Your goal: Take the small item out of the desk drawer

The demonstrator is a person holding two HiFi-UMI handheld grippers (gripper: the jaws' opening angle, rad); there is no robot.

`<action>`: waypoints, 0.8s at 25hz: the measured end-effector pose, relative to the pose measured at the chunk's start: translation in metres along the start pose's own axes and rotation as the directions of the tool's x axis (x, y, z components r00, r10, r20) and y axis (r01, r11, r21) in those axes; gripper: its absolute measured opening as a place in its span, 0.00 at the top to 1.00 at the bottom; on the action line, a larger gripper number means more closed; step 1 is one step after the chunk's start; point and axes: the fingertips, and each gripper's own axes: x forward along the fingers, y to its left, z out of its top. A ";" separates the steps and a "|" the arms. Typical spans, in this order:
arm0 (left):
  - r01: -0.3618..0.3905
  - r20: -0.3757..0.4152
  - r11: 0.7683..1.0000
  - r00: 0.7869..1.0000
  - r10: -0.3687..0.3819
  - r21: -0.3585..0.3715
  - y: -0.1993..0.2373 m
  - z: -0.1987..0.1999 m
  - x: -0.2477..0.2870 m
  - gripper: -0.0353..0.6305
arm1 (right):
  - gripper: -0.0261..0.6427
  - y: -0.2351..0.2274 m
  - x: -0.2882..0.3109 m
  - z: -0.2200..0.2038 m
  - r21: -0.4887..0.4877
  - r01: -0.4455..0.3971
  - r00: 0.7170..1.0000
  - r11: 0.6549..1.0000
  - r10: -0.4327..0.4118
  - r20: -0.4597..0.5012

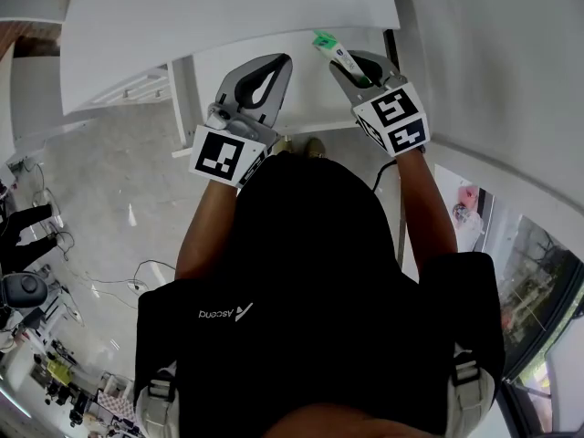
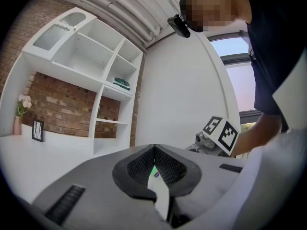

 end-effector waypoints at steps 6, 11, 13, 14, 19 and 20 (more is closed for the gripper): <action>0.029 0.015 0.999 0.999 -0.030 0.024 -0.023 0.014 0.004 0.95 | 0.83 0.001 -0.051 0.044 0.060 0.001 0.980 0.998 -0.013 0.200; 0.045 0.026 0.998 0.999 -0.046 0.047 -0.026 0.026 0.001 0.95 | 0.83 0.009 -0.077 0.071 0.106 -0.028 0.940 0.994 -0.010 0.342; 0.052 0.028 0.997 0.998 -0.053 0.054 -0.022 0.029 -0.001 0.95 | 0.83 0.013 -0.080 0.079 0.109 -0.031 0.925 0.994 -0.013 0.379; 0.055 0.033 0.997 0.998 -0.057 0.057 -0.023 0.032 -0.002 0.95 | 0.83 0.014 -0.083 0.082 0.106 -0.030 0.918 0.994 -0.014 0.396; 0.071 0.057 0.995 0.996 -0.075 0.068 -0.057 0.038 -0.002 0.95 | 0.83 0.018 -0.123 0.076 0.096 -0.016 0.887 0.995 -0.030 0.462; 0.075 0.059 0.995 0.995 -0.079 0.070 -0.059 0.040 -0.002 0.95 | 0.83 0.019 -0.127 0.077 0.095 -0.013 0.882 0.995 -0.033 0.470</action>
